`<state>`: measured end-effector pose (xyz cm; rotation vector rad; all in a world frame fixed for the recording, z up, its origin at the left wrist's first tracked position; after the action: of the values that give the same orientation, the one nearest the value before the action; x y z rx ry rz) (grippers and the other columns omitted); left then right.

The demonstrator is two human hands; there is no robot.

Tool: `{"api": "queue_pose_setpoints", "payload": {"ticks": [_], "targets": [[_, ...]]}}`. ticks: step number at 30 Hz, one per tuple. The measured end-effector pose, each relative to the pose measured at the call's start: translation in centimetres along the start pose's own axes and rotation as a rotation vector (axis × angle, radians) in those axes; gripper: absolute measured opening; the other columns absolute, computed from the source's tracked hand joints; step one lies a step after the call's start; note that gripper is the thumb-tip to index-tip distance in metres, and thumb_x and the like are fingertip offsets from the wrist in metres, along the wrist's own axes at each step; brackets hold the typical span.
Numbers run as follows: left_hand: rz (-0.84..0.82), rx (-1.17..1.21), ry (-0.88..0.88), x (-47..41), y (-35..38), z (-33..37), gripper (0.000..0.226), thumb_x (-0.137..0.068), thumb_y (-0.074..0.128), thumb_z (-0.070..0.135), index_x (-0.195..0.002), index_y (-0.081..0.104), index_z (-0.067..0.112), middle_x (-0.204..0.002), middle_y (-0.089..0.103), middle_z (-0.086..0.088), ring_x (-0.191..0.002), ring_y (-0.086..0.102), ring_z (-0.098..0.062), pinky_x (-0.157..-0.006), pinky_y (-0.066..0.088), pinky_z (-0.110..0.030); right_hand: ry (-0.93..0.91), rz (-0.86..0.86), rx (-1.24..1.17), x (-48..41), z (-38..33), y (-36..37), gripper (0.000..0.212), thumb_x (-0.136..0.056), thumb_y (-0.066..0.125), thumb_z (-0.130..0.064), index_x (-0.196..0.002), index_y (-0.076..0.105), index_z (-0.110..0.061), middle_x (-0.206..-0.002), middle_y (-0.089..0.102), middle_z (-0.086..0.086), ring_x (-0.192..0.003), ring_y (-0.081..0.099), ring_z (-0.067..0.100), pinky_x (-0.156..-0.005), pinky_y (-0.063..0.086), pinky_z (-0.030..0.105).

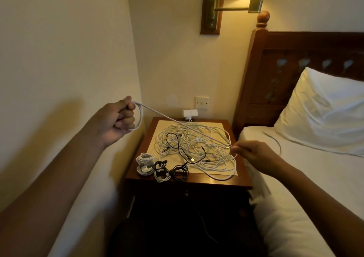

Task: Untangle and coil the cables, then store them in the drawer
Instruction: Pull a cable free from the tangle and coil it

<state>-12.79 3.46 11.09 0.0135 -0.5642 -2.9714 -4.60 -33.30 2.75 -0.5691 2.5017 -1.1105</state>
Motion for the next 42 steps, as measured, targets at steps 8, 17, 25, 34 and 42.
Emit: {"api": "queue_pose_setpoints", "payload": {"ticks": [8, 17, 25, 34, 42], "targets": [[0.138, 0.247, 0.076, -1.1, -1.2, 0.0, 0.035, -0.109, 0.039, 0.033, -0.079, 0.048, 0.017, -0.045, 0.026, 0.008, -0.036, 0.025, -0.007, -0.04, 0.029, -0.018, 0.09, -0.114, 0.102, 3.8, 4.2, 4.2, 0.023, -0.107, 0.048, -0.03, -0.116, 0.067, -0.039, -0.122, 0.066, -0.017, -0.108, 0.065, 0.009, -0.086, 0.057, 0.02], [-0.211, 0.03, 0.126, 3.4, 6.4, 1.2, 0.033, -0.105, 0.044, 0.035, -0.079, 0.052, 0.016, -0.046, 0.024, 0.009, -0.034, 0.022, -0.003, -0.042, 0.021, -0.019, 0.33, -0.107, -0.036, 3.4, 9.4, 5.4, 0.032, -0.11, 0.042, -0.029, -0.1, 0.072, -0.03, -0.1, 0.068, -0.002, -0.094, 0.064, 0.02, -0.081, 0.052, 0.03], [0.022, 0.209, 0.121, 0.7, 0.0, 0.4, 0.035, -0.107, 0.045, 0.033, -0.076, 0.053, 0.018, -0.046, 0.025, 0.009, -0.036, 0.022, -0.008, -0.044, 0.027, -0.016, 0.385, -0.098, -0.096, 5.5, 12.1, 6.2, 0.029, -0.107, 0.05, -0.024, -0.096, 0.077, -0.026, -0.088, 0.074, 0.015, -0.075, 0.067, 0.025, -0.072, 0.053, 0.029], [-0.289, -0.005, 0.097, 3.9, 8.2, -0.6, 0.036, -0.104, 0.043, 0.036, -0.077, 0.056, 0.015, -0.045, 0.024, 0.01, -0.034, 0.021, -0.003, -0.045, 0.021, -0.021, 0.474, -0.064, 0.127, 5.9, 14.5, 7.5, 0.014, -0.097, 0.071, -0.024, -0.085, 0.078, -0.023, -0.073, 0.075, -0.001, -0.058, 0.07, 0.01, -0.069, 0.061, 0.031], [-0.351, -0.138, -0.06, 4.2, 10.6, -5.1, 0.031, -0.101, 0.048, 0.035, -0.082, 0.056, 0.012, -0.046, 0.026, 0.008, -0.035, 0.019, -0.005, -0.05, 0.01, -0.029, 0.212, -0.356, 0.001, 4.5, 3.5, 7.7, 0.075, -0.078, 0.079, -0.044, -0.147, 0.053, -0.03, -0.145, 0.055, -0.013, -0.132, 0.052, 0.006, -0.114, 0.044, 0.037]]}}
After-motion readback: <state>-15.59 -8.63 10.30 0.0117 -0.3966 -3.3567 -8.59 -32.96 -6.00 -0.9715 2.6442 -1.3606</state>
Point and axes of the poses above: each hand's wrist, its own x-axis away from the middle knuckle, its own y-axis out of the palm, z = x × y, the point moved 10 cm from there along -x, towards the middle knuckle
